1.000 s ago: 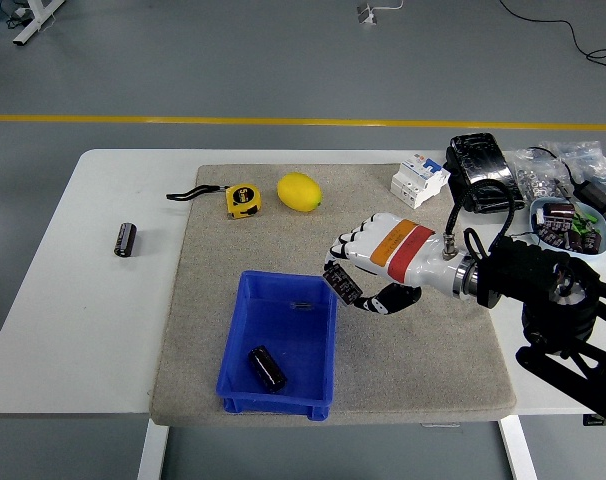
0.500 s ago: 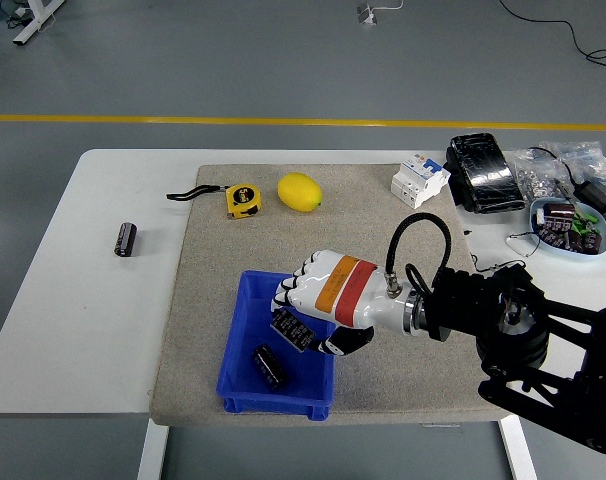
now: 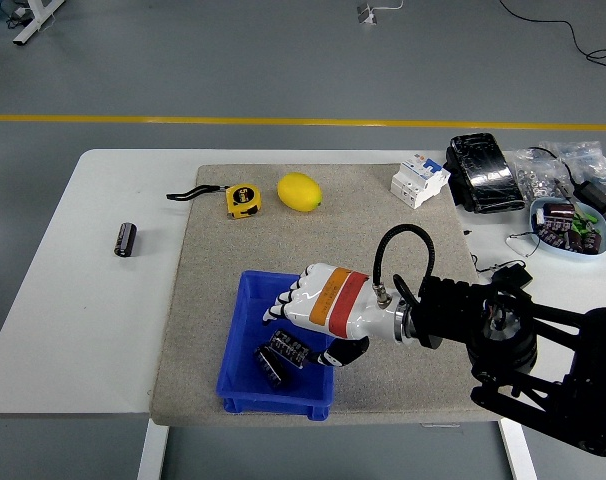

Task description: Pick up the battery,place it into the box

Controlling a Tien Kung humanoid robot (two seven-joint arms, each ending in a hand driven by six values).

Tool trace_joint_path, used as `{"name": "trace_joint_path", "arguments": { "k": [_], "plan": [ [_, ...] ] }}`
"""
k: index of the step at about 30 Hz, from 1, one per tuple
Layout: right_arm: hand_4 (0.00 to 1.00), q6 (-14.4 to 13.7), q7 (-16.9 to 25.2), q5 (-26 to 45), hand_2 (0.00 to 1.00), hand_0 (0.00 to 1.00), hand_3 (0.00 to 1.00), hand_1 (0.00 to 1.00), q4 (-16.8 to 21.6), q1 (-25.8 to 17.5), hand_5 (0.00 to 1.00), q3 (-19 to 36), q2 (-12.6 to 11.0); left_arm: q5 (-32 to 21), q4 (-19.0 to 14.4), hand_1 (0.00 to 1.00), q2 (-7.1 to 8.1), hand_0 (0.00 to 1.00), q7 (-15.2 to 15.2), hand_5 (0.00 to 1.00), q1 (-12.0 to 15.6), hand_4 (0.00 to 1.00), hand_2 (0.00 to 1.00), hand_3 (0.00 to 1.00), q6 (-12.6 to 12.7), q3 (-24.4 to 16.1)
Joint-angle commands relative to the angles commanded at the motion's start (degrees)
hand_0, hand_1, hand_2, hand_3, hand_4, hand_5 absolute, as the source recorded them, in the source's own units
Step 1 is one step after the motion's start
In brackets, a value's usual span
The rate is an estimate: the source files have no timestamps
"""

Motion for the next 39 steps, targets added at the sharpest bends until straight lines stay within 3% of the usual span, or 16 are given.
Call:
{"name": "trace_joint_path", "arguments": {
  "k": [11,22,34,35,39],
  "plan": [
    [0.893,-0.08,0.10,0.03,0.754,0.525,0.914,0.613,-0.33,-0.92,0.224,1.75,0.02,0.51,-0.04,0.630,0.10,0.678,0.11,0.681,0.12,0.659,0.663,0.642,-0.07,-0.24],
    [0.917,-1.80,0.54,4.79,0.758,0.552,0.885,0.626,-1.48,-2.50,0.255,9.78,-0.77,0.27,0.04,0.630,0.08,0.678,-0.08,0.678,-0.17,0.661,0.660,0.643,0.00,-0.18],
    [0.917,-8.53,2.88,27.02,0.763,0.564,0.873,0.634,-9.71,-5.89,0.263,19.93,-3.17,-0.31,0.14,0.630,-0.21,0.678,-0.18,0.679,-0.26,0.662,0.662,0.644,0.25,0.09],
    [0.926,-9.29,3.04,29.62,0.810,0.697,0.826,0.729,-10.21,-6.42,0.282,20.74,-3.43,-0.27,0.15,0.630,-0.24,0.679,-0.16,0.678,-0.26,0.661,0.662,0.645,0.25,0.06],
    [0.926,-11.52,4.38,39.31,0.810,0.697,0.826,0.729,-11.49,-8.50,0.282,23.28,-4.65,0.18,0.12,0.630,-0.27,0.679,-0.01,0.678,-0.30,0.661,0.662,0.645,0.11,-0.18]
  ]
}}
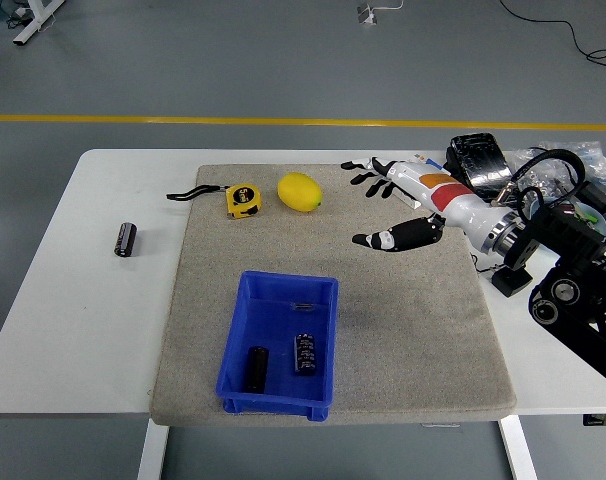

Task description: Pick up the battery,place it into the box

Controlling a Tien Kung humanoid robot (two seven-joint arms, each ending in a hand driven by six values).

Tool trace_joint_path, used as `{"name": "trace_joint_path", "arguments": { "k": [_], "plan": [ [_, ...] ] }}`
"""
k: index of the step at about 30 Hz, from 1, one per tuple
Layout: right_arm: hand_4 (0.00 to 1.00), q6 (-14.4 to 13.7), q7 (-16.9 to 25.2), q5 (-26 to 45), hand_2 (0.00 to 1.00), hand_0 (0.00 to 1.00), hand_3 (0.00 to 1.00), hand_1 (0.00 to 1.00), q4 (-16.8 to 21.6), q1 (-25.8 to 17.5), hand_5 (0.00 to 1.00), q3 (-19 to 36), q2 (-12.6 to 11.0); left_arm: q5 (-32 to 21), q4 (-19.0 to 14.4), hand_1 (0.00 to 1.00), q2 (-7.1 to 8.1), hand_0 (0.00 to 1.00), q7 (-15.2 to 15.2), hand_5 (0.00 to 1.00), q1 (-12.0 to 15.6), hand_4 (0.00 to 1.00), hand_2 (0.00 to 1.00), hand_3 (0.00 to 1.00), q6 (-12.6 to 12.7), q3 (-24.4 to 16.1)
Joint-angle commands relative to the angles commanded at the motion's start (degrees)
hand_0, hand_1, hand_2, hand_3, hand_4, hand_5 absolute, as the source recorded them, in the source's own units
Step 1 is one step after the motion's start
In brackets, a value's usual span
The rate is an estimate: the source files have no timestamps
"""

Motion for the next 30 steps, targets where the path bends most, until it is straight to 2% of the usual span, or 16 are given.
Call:
{"name": "trace_joint_path", "arguments": {
  "k": [1,2,7,8,12,13,14,19,20,22,25,26,30],
  "plan": [
    [0.926,-0.47,0.29,2.23,0.810,0.697,0.826,0.729,-0.20,-0.39,0.282,0.33,-0.23,0.18,-0.01,0.630,0.01,0.679,0.05,0.678,-0.03,0.661,0.662,0.645,-0.07,-0.07],
    [0.951,-1.16,0.67,4.47,0.822,0.730,0.820,0.756,-0.47,-0.94,0.350,0.70,-0.52,0.24,-0.03,0.629,0.01,0.678,0.07,0.679,-0.05,0.662,0.662,0.644,-0.12,-0.05],
    [0.951,-4.79,2.82,16.76,0.822,0.730,0.820,0.756,-1.90,-4.23,0.350,3.10,-1.36,0.27,-0.02,0.629,-0.11,0.678,0.07,0.679,-0.14,0.662,0.662,0.644,-0.07,-0.06],
    [0.998,-5.56,3.31,19.37,0.831,0.737,0.824,0.770,-2.21,-5.00,0.489,3.71,-1.31,0.38,-0.01,0.629,-0.13,0.678,0.08,0.678,-0.18,0.661,0.663,0.644,-0.09,-0.12],
    [0.998,-7.26,5.57,28.68,0.831,0.737,0.824,0.770,-3.29,-8.04,0.489,6.12,-0.05,0.46,0.06,0.629,-0.23,0.678,0.02,0.678,-0.25,0.661,0.663,0.644,-0.05,-0.26],
    [0.998,-7.27,6.03,31.28,0.831,0.737,0.824,0.770,-3.63,-8.73,0.489,6.75,0.39,0.51,0.06,0.629,-0.27,0.678,0.04,0.678,-0.27,0.661,0.663,0.644,-0.05,-0.30],
    [0.998,-7.11,6.36,33.52,0.835,0.750,0.829,0.783,-3.99,-9.37,0.561,7.38,0.83,0.61,0.06,0.630,-0.29,0.678,0.05,0.681,-0.30,0.660,0.664,0.644,-0.09,-0.32],
    [0.998,-4.91,6.85,45.23,0.835,0.750,0.829,0.783,-5.67,-12.08,0.561,10.01,2.47,0.84,0.06,0.630,-0.36,0.678,0.04,0.681,-0.39,0.660,0.664,0.644,-0.16,-0.41],
    [0.998,-4.70,6.86,47.78,0.845,0.786,0.845,0.814,-5.92,-12.46,0.831,10.37,2.66,0.77,0.06,0.630,-0.38,0.678,0.02,0.684,-0.40,0.658,0.666,0.644,-0.14,-0.37],
    [0.998,-4.35,6.89,51.77,0.845,0.786,0.845,0.814,-6.46,-13.27,0.831,11.23,3.12,0.63,0.05,0.630,-0.42,0.678,-0.01,0.684,-0.42,0.658,0.666,0.644,-0.11,-0.25],
    [0.998,-4.09,7.13,53.05,0.845,0.786,0.845,0.814,-6.98,-14.22,0.831,12.42,3.67,0.48,0.04,0.630,-0.46,0.678,-0.04,0.684,-0.41,0.658,0.666,0.644,-0.05,-0.13],
    [0.998,-3.93,7.28,53.16,0.857,0.837,0.865,0.837,-7.07,-14.57,0.947,12.87,3.82,0.44,0.05,0.630,-0.45,0.677,-0.07,0.684,-0.40,0.657,0.668,0.644,-0.04,-0.11],
    [0.998,-3.28,7.70,52.60,0.857,0.837,0.865,0.837,-7.26,-16.14,0.947,15.10,4.38,0.50,0.07,0.630,-0.48,0.677,-0.09,0.684,-0.39,0.657,0.668,0.644,0.01,-0.16]
  ]
}}
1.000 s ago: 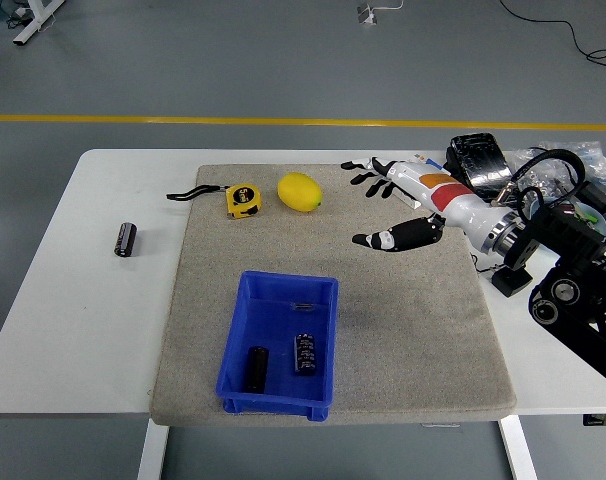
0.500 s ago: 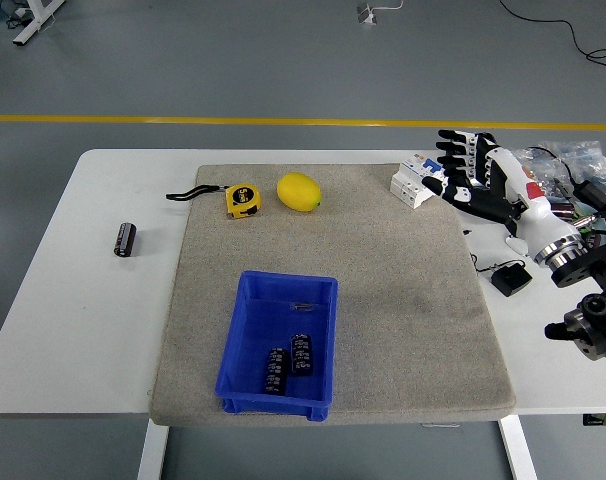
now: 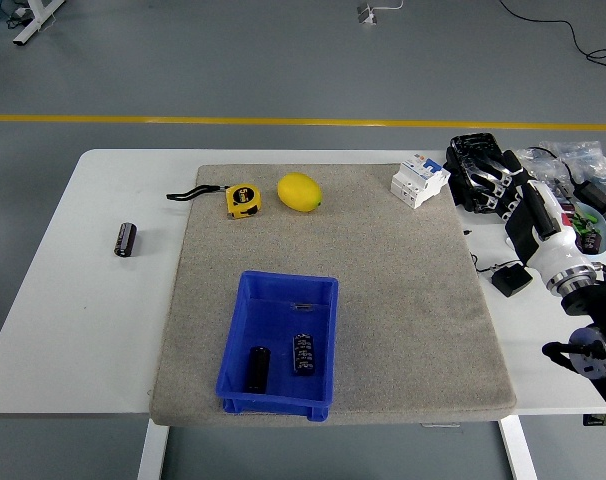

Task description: Pick up the battery,place it into the box

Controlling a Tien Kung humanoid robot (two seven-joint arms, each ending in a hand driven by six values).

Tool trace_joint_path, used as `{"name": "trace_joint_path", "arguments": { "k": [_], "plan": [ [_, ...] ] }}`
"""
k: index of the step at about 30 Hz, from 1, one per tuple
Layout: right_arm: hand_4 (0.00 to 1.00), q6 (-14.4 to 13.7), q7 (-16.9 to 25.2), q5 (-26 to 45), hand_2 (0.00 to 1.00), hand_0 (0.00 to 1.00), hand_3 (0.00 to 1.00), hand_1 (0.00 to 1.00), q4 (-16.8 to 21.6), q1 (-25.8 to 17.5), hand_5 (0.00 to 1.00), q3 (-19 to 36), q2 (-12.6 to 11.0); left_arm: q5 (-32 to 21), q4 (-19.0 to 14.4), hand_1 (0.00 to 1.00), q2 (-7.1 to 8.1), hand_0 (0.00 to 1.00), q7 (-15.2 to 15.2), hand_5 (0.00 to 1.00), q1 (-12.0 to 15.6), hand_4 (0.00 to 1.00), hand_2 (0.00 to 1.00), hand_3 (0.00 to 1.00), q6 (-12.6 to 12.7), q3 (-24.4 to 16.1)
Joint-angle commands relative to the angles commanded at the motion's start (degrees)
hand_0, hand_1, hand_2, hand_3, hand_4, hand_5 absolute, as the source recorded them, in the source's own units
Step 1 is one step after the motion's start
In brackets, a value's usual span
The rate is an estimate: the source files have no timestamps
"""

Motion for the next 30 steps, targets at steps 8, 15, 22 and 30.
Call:
{"name": "trace_joint_path", "arguments": {
  "k": [8,15,22,30],
  "plan": [
    [0.998,-0.14,-0.25,-3.67,0.869,0.872,0.881,0.855,-0.03,-4.07,0.998,6.04,1.21,0.01,0.02,0.631,-0.05,0.677,0.03,0.685,0.22,0.657,0.669,0.643,0.08,-0.01],
    [0.998,0.13,-0.68,-6.99,0.874,0.879,0.885,0.859,0.86,-8.79,0.998,11.43,2.23,0.55,0.04,0.632,-0.19,0.677,0.12,0.686,0.52,0.656,0.670,0.643,0.08,-0.30],
    [0.998,0.07,-0.70,-9.25,0.871,0.882,0.885,0.861,3.09,-12.62,0.998,14.49,2.32,0.52,0.04,0.632,-0.20,0.677,-0.07,0.687,0.77,0.656,0.669,0.643,0.14,-0.06],
    [0.998,-0.81,-0.38,-11.73,0.873,0.883,0.887,0.862,6.38,-16.79,0.998,16.49,4.29,0.92,0.04,0.635,-0.12,0.677,-0.19,0.687,1.02,0.657,0.670,0.644,-0.02,-0.08]
  ]
}}
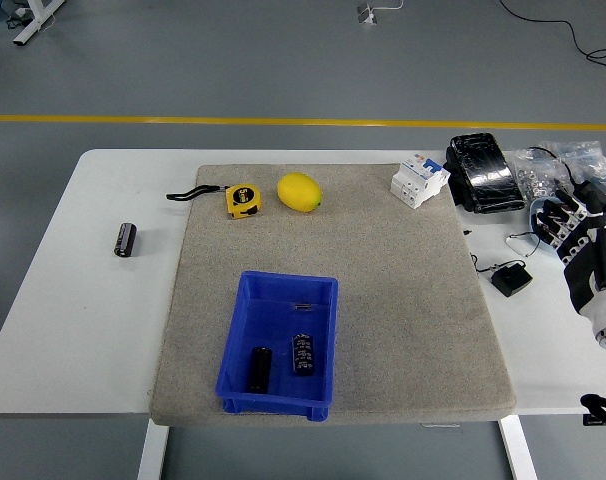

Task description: Pick up the battery,place it into the box

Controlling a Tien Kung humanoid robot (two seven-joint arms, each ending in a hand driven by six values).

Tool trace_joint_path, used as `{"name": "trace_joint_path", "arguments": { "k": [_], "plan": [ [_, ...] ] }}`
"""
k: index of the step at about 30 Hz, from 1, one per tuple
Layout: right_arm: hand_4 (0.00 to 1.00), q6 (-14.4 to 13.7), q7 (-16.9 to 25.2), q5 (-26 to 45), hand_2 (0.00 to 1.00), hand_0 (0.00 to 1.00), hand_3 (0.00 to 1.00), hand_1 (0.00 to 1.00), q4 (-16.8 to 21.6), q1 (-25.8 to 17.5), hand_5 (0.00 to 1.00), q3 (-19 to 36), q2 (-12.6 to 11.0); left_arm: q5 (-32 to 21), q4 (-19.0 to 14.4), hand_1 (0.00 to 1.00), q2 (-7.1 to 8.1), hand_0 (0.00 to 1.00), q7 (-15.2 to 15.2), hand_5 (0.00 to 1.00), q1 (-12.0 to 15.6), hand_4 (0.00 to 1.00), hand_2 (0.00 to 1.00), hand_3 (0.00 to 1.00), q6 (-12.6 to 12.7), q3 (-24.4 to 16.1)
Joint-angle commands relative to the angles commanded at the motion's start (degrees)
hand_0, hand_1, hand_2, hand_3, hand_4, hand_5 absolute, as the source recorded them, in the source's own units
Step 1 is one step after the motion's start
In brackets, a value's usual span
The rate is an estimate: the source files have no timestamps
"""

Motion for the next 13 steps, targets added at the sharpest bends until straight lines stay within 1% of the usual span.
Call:
{"name": "trace_joint_path", "arguments": {
  "k": [4,7,13],
  "plan": [
    [0.998,-1.74,2.33,0.77,0.872,0.882,0.885,0.860,1.45,-1.60,0.997,-0.18,1.18,0.35,0.00,0.637,0.02,0.677,-0.08,0.687,-0.11,0.657,0.670,0.644,-0.06,-0.14],
    [0.998,-2.47,3.77,1.06,0.872,0.882,0.885,0.860,2.18,-2.04,0.997,-0.66,1.47,0.09,-0.05,0.637,0.05,0.677,-0.23,0.687,-0.30,0.657,0.670,0.644,-0.07,0.18],
    [0.998,-2.46,4.65,1.17,0.873,0.891,0.888,0.860,2.44,-2.64,0.995,-2.06,1.43,-0.02,-0.03,0.637,0.00,0.677,-0.28,0.688,-0.34,0.658,0.669,0.643,-0.07,0.27]
  ]
}}
